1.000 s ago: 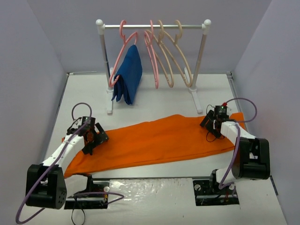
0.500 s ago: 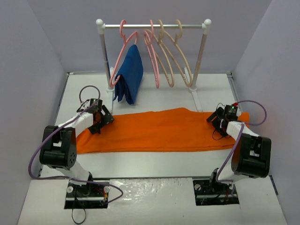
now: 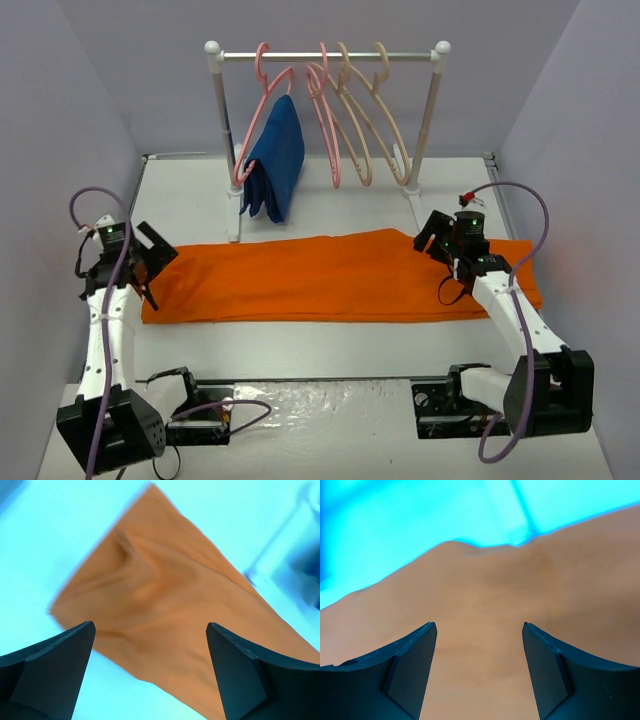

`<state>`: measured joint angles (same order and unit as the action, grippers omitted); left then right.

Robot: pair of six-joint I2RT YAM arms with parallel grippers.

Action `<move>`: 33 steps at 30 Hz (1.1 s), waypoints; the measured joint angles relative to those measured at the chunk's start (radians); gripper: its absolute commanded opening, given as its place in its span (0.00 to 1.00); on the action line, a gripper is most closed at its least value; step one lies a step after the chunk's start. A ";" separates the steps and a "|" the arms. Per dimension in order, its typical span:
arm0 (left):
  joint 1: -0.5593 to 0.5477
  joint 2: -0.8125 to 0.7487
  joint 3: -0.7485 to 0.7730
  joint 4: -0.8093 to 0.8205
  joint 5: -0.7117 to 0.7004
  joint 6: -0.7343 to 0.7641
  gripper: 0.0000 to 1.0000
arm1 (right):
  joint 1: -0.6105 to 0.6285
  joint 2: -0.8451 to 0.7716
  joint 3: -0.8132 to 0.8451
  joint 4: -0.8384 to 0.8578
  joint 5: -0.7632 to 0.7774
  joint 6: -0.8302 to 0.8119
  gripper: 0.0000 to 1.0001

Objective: Place the trousers on the hanger
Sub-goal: Fold the trousers at the center of the board.

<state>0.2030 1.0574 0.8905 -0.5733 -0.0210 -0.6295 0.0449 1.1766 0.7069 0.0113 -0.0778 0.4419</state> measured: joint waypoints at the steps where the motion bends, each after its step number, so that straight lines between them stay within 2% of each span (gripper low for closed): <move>1: 0.056 -0.002 0.007 -0.018 0.005 0.023 0.91 | 0.022 -0.023 0.007 0.000 -0.009 -0.007 0.67; 3: 0.122 0.027 0.016 -0.043 0.006 0.063 0.89 | 0.058 -0.051 0.012 -0.001 -0.026 -0.023 0.67; 5: 0.143 0.085 0.016 -0.045 0.038 0.096 0.88 | 0.095 -0.059 0.011 -0.006 -0.035 -0.035 0.67; 11: 0.162 0.312 0.032 -0.030 0.135 0.176 0.88 | 0.201 -0.058 -0.025 -0.009 -0.071 -0.069 0.67; 17: 0.164 0.393 0.146 -0.013 0.118 0.257 0.86 | 0.212 -0.058 -0.104 0.007 -0.108 -0.076 0.68; 22: 0.164 0.467 0.212 0.001 0.109 0.296 0.78 | 0.212 -0.059 -0.110 0.024 -0.131 -0.077 0.67; 28: 0.164 0.560 0.216 -0.024 0.102 0.313 0.68 | 0.212 -0.059 -0.118 0.050 -0.138 -0.077 0.68; 33: 0.159 0.577 0.225 -0.045 0.103 0.313 0.59 | 0.212 -0.059 -0.137 0.056 -0.141 -0.076 0.68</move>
<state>0.3624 1.6344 1.1153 -0.6181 0.0816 -0.3162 0.2569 1.1175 0.5704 0.0671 -0.2184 0.3655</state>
